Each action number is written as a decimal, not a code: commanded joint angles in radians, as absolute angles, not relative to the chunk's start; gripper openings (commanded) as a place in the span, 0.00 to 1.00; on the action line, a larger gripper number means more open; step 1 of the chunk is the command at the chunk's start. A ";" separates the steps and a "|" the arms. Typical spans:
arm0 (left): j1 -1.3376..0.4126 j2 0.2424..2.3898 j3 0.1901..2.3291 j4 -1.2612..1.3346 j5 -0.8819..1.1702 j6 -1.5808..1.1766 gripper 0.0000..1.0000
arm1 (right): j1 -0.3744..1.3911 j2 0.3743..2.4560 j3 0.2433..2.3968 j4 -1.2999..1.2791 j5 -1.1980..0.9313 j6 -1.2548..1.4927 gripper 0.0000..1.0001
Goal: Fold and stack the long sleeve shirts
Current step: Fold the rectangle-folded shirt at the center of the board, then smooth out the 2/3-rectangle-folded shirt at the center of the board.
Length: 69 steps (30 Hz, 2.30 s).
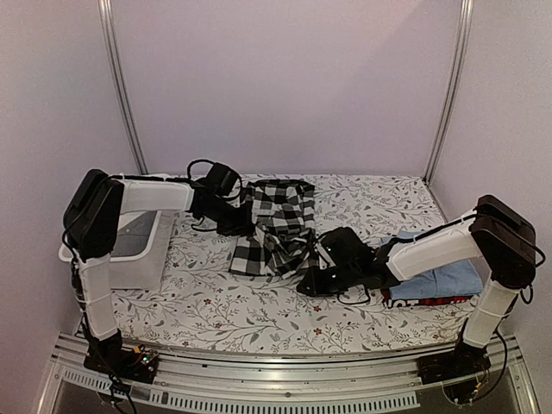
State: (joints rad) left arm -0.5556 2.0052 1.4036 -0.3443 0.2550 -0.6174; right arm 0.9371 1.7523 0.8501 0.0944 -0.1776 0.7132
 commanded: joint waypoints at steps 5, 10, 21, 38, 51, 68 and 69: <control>-0.532 2.031 1.428 -0.386 0.280 -0.595 0.08 | 0.905 1.884 0.947 0.160 -0.217 0.743 0.14; -0.526 2.011 1.415 -0.386 0.281 -0.591 0.08 | 0.860 1.913 0.997 0.172 -0.254 0.763 0.14; -0.525 1.995 1.402 -0.378 0.291 -0.584 0.08 | 0.794 1.910 1.118 0.111 -0.247 0.751 0.19; -0.523 1.923 1.338 -0.346 0.297 -0.592 0.16 | 0.642 2.275 1.667 -0.055 -0.298 0.630 0.21; -0.521 1.774 1.208 -0.305 0.214 -0.613 0.27 | 0.644 2.015 1.568 -0.139 -0.204 0.518 0.34; -0.552 1.718 1.076 -0.231 0.288 -0.662 0.16 | 0.780 2.068 1.429 -0.015 -0.476 0.593 0.06; -0.552 1.722 1.078 -0.229 0.290 -0.663 0.17 | 0.781 2.091 1.446 -0.016 -0.490 0.588 0.06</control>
